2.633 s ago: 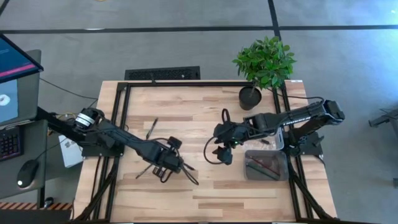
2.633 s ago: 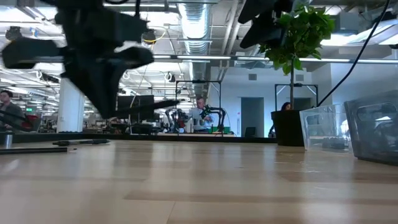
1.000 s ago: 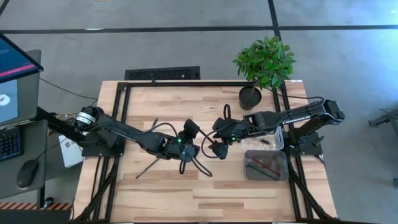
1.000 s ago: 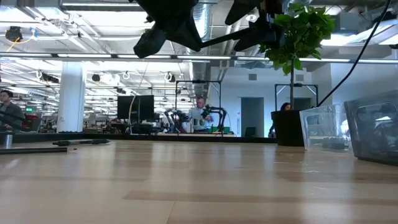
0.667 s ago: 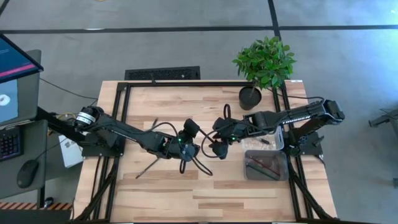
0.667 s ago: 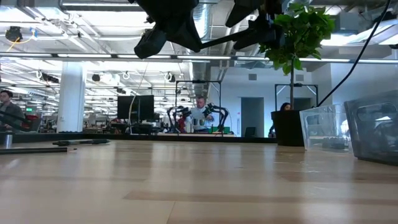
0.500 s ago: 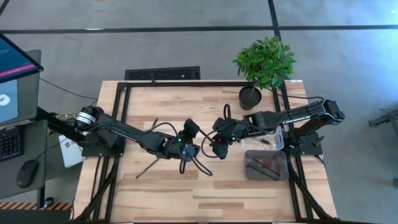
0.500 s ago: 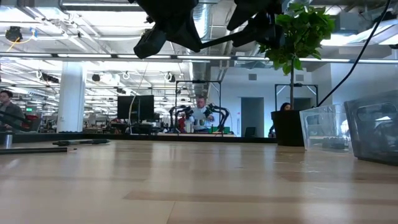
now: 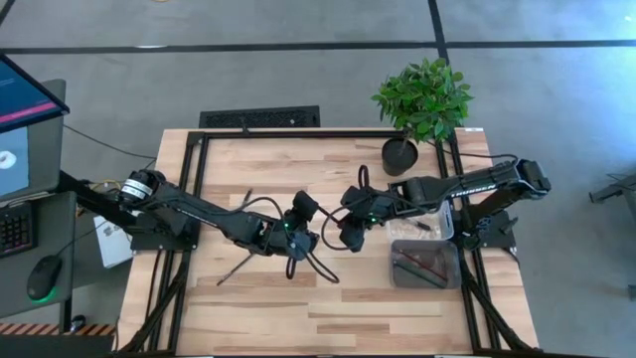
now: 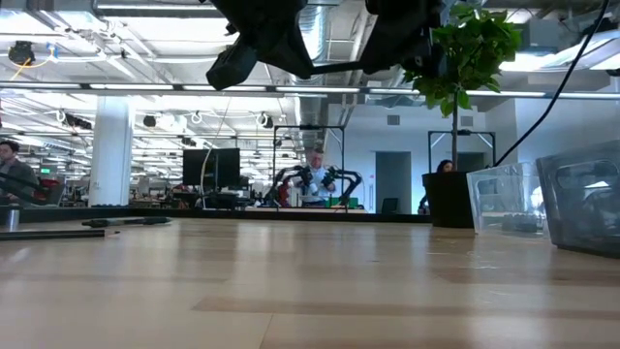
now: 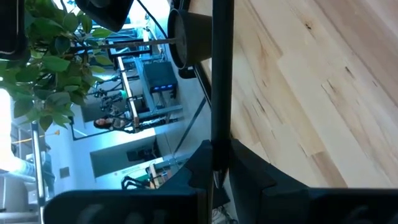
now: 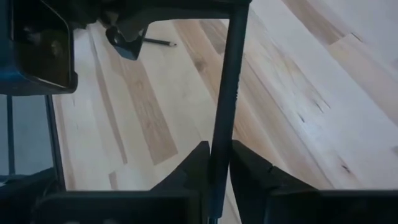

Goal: Sort pens & pencils
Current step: Put the bottom black pen into the white transparent bin, then put the black pen into the white transparent bin

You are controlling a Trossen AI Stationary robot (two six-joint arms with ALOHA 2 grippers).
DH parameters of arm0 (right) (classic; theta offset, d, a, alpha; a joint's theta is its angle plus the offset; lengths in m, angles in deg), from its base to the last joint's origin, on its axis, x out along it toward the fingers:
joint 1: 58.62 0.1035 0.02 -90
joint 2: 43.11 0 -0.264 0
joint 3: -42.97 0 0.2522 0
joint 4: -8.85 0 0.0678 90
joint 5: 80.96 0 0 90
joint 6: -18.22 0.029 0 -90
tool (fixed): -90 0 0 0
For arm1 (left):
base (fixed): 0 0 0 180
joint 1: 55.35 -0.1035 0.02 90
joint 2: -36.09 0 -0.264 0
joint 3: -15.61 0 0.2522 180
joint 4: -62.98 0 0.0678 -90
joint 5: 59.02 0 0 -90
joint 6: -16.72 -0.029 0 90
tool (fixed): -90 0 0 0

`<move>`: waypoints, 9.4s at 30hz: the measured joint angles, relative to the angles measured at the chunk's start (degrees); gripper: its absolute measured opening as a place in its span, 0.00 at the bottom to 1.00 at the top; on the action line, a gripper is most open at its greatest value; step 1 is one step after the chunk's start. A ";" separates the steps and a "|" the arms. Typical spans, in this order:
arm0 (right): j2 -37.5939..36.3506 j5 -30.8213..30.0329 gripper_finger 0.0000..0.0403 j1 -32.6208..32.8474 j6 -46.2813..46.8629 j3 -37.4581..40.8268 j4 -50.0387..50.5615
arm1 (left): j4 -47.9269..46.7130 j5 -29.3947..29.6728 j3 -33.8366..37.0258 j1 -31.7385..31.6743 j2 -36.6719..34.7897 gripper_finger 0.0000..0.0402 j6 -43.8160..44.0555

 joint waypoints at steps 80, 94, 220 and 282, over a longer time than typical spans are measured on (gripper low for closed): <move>-6.90 -18.01 0.14 16.27 33.14 -0.09 51.75 | -27.79 -18.77 0.02 -5.07 0.04 0.55 32.23; -9.32 -16.75 0.14 23.04 27.30 14.60 52.35 | -28.24 -24.37 0.02 -5.29 0.07 0.55 35.11; -9.38 -20.87 0.45 4.37 1.07 3.04 17.99 | -21.11 -55.16 23.16 -47.56 -2.51 0.55 72.57; -9.40 -19.45 0.45 8.48 6.27 3.06 17.71 | -19.24 -56.08 15.43 -42.96 -3.21 0.08 64.58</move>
